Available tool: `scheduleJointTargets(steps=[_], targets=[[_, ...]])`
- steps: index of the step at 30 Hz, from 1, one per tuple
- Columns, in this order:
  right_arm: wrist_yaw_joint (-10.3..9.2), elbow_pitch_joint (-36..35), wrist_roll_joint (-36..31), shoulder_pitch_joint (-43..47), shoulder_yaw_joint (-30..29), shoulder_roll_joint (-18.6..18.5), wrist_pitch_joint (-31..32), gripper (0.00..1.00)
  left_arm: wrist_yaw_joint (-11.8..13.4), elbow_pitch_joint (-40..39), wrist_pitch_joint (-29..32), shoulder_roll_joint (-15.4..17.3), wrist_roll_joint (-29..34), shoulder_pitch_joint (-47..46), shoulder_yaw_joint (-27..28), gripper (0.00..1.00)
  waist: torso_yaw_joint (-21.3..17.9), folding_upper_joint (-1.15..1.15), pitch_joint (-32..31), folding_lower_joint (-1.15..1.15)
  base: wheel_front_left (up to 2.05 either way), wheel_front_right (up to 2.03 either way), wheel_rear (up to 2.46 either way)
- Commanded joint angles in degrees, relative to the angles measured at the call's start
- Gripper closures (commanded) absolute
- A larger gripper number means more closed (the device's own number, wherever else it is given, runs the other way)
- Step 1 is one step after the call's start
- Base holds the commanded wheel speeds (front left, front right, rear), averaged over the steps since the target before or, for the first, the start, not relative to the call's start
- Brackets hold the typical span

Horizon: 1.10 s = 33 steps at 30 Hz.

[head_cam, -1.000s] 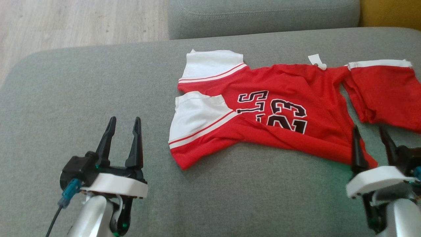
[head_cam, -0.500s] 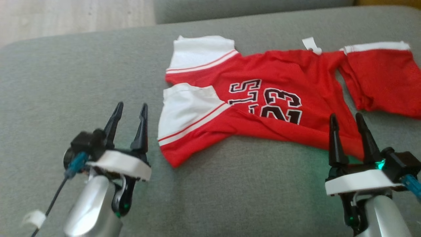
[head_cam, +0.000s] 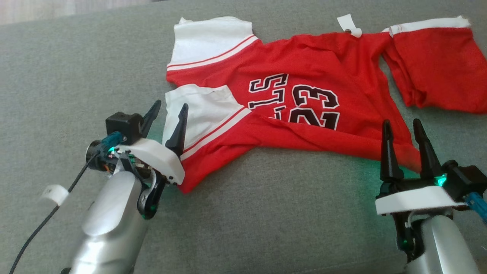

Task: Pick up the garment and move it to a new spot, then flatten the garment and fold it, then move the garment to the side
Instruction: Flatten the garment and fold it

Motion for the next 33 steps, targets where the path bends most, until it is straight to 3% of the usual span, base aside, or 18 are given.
scheduleJointTargets(steps=[1, 8, 16, 22, 24, 27, 33], targets=[[-0.04, -1.4, -0.1, -1.7, 1.4, -0.4, -0.8, 0.00, -0.2, -0.7, 0.3, 1.0, -0.1, -2.5, 1.4, 0.00, -0.4, 0.00, 0.5, -0.01, 0.00, 0.00, 0.00], [-0.04, -0.7, 0.5, -2.4, 2.3, -0.4, -1.0, 0.00, 0.9, 4.5, 1.3, 2.0, 0.6, -5.2, 1.2, 0.00, -1.5, 0.00, 1.4, -0.01, 0.00, 0.00, 0.00], [-0.04, -0.3, 0.7, -2.5, 2.9, -0.4, -1.1, 0.00, 0.4, 9.0, 0.8, 2.3, 0.4, -7.9, 0.8, 0.00, -2.4, 0.00, 2.1, -0.01, 0.00, 0.00, 0.00], [-0.04, -0.1, 0.6, -2.7, 2.8, -0.4, -1.2, 0.00, -0.8, 12.3, 3.8, 2.1, -0.7, -9.4, -1.6, 0.00, -3.0, 0.00, 2.7, -0.01, 0.00, 0.00, 0.00], [-0.04, -0.1, 0.5, -2.8, 2.6, -0.4, -1.2, 0.00, -1.1, 12.9, 5.0, 2.1, -1.3, -9.5, -2.8, 0.99, -3.1, 0.00, 2.8, -0.01, 0.00, 0.00, 0.00], [-0.04, -0.2, 0.4, -3.0, 1.8, -0.4, -1.2, 0.00, -1.3, 12.9, 5.4, 2.3, -2.2, -9.5, -4.2, 1.00, -3.0, 0.00, 2.8, -0.01, 0.00, 0.00, 0.00], [-0.04, 0.6, 0.3, -2.9, 0.3, -0.4, -1.2, 0.00, -1.4, 11.0, 0.6, 3.4, -5.2, -9.7, -5.1, 1.00, -2.1, 0.00, 1.6, -0.01, 0.00, 0.00, 0.00]])
